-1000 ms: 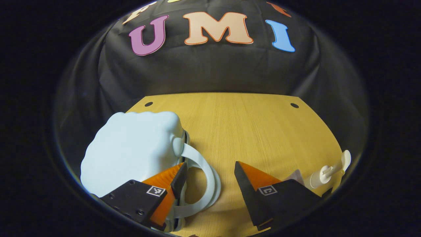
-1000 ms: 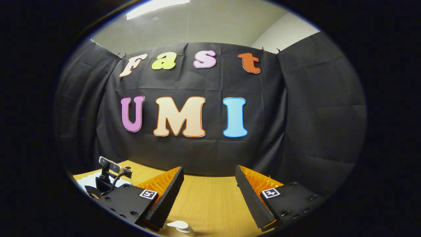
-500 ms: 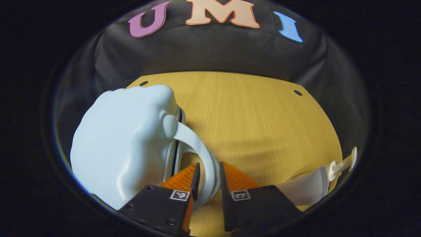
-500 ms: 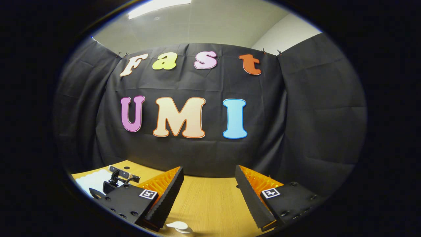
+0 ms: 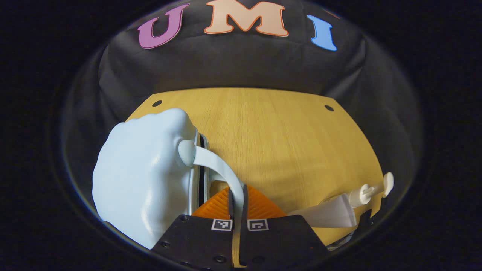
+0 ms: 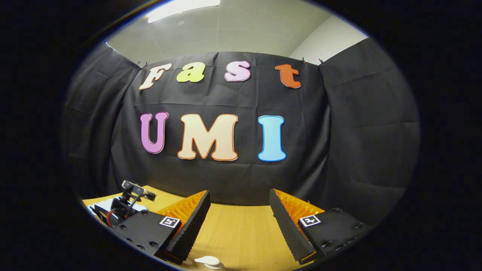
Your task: First open the suitcase, pack the skin care products into it, and then close the suitcase.
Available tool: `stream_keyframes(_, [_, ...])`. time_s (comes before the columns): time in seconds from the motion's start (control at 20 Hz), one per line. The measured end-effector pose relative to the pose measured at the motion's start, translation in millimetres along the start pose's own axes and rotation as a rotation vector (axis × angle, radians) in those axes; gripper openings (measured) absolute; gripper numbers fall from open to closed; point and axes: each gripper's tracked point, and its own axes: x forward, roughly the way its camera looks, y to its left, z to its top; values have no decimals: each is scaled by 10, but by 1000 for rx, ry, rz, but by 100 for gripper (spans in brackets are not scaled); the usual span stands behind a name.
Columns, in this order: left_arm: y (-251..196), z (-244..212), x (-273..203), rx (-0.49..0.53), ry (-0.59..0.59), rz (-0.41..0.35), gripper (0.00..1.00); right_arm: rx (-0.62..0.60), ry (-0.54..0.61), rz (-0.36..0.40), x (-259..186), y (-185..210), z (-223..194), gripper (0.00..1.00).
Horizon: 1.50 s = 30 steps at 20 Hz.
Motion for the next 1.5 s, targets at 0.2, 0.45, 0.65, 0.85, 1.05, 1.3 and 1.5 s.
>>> stream_keyframes(0.2, [81,289,-230,-22,-46,-17,0,17,-7,18,27,98,17,99])
stream_keyframes(0.45, [339,669,-593,28,-129,-1,0,37,-16,35,35,194,36,99])
stream_keyframes(0.65, [667,939,-921,9,-201,8,0,39,-25,54,58,363,57,99])
stream_keyframes(0.85, [1088,1129,-1161,33,-268,62,0,49,-30,71,64,590,76,100])
stream_keyframes(1.05, [1450,1274,-1342,38,-310,102,0,50,-45,82,52,821,109,100])
stream_keyframes(1.3, [1994,1392,-1500,40,-347,154,0,64,-52,81,91,1130,104,99])
stream_keyframes(1.5, [2503,1469,-1566,38,-367,208,0,66,-73,76,124,1376,166,100])
